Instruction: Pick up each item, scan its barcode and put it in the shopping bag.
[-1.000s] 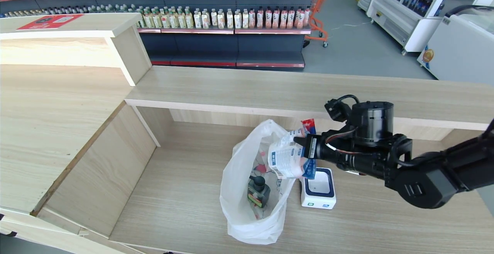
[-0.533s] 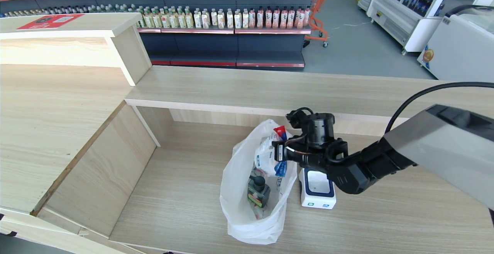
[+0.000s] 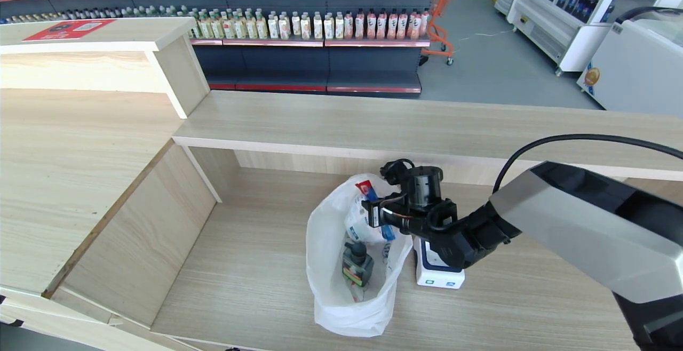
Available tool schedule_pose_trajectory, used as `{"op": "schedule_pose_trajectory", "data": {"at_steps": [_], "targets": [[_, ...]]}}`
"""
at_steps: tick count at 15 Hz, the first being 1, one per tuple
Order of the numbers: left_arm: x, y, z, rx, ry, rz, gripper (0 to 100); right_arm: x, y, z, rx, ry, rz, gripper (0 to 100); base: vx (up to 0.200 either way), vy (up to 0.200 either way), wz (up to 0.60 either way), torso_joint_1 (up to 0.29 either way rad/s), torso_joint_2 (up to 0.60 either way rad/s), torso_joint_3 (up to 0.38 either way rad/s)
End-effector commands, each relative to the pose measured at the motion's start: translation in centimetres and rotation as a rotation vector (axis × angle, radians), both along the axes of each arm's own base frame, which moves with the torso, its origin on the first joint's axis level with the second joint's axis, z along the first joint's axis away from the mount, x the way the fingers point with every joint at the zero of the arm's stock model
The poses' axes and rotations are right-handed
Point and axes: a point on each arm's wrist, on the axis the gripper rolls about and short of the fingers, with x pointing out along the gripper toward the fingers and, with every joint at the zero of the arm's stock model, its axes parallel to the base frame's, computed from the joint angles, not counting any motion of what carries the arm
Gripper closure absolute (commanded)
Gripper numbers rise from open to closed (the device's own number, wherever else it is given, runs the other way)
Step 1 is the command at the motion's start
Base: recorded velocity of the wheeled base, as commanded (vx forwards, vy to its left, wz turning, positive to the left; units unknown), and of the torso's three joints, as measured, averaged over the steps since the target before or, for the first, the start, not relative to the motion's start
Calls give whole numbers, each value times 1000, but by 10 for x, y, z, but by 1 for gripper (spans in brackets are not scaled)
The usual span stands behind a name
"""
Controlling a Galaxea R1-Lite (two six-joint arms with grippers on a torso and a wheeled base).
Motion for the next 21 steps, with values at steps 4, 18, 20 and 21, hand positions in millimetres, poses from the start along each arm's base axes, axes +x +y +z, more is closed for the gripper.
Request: {"op": "schedule_pose_trajectory", "data": {"at_steps": [4, 18, 20, 21], "targets": [[0, 0, 0, 0, 0, 0, 0, -50, -19, 76, 250, 70, 52, 0, 0, 0, 0, 0, 0, 0], [0, 0, 0, 0, 0, 0, 0, -381, -230, 65, 62, -104, -336, 0, 0, 0, 0, 0, 0, 0], [0, 0, 0, 0, 0, 0, 0, -411, -235, 29, 87, -246, -470, 0, 0, 0, 0, 0, 0, 0], [0, 0, 0, -2, 0, 0, 0, -415, -235, 24, 76, -245, -487, 0, 0, 0, 0, 0, 0, 0]]}}
